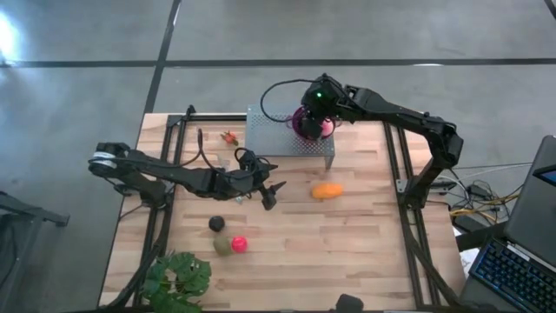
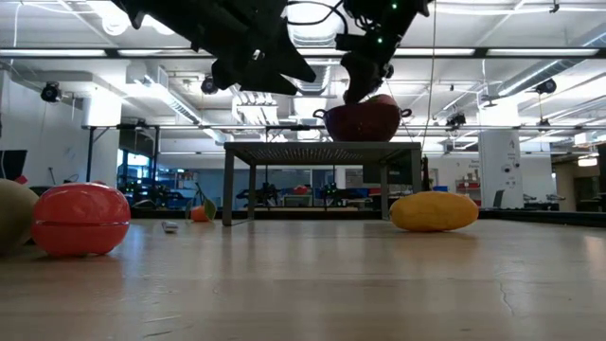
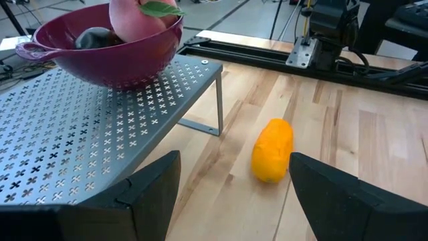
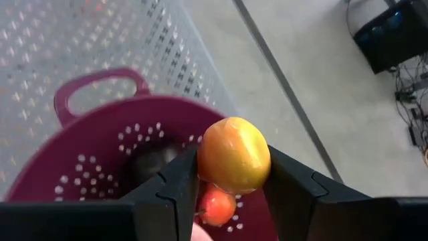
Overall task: Pick & Place Fruit
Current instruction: Put the pear into the purple bowl on the shelf
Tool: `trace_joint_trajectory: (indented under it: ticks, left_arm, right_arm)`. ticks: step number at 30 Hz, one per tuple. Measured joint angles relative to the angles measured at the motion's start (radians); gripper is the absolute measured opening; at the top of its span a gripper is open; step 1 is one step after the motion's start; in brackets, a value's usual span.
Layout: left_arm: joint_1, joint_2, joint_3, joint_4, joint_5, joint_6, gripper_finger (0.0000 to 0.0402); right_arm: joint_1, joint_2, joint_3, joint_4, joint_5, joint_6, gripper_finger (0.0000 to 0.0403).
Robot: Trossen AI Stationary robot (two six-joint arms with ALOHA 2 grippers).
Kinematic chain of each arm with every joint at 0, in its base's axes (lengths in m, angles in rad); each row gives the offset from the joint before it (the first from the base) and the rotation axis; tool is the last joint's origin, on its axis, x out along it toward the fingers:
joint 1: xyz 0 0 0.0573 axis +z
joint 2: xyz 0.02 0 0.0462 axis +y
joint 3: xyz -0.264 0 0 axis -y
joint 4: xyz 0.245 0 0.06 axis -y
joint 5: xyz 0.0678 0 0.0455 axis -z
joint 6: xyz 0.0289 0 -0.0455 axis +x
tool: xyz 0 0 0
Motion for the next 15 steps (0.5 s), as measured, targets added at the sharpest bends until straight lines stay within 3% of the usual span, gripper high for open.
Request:
trace_joint_trajectory:
  ticks: [8,15]
  left_arm:
    - [0.0,0.0,0.0,0.0,0.0,0.0,0.0284]
    - [0.0,0.0,0.0,0.0,0.0,0.0,0.0284]
  right_arm:
    - [0.0,0.026,-0.001,-0.02,-0.001,0.0,0.0162]
    - [0.0,0.04,-0.001,-0.035,-0.001,-0.002,0.0149]
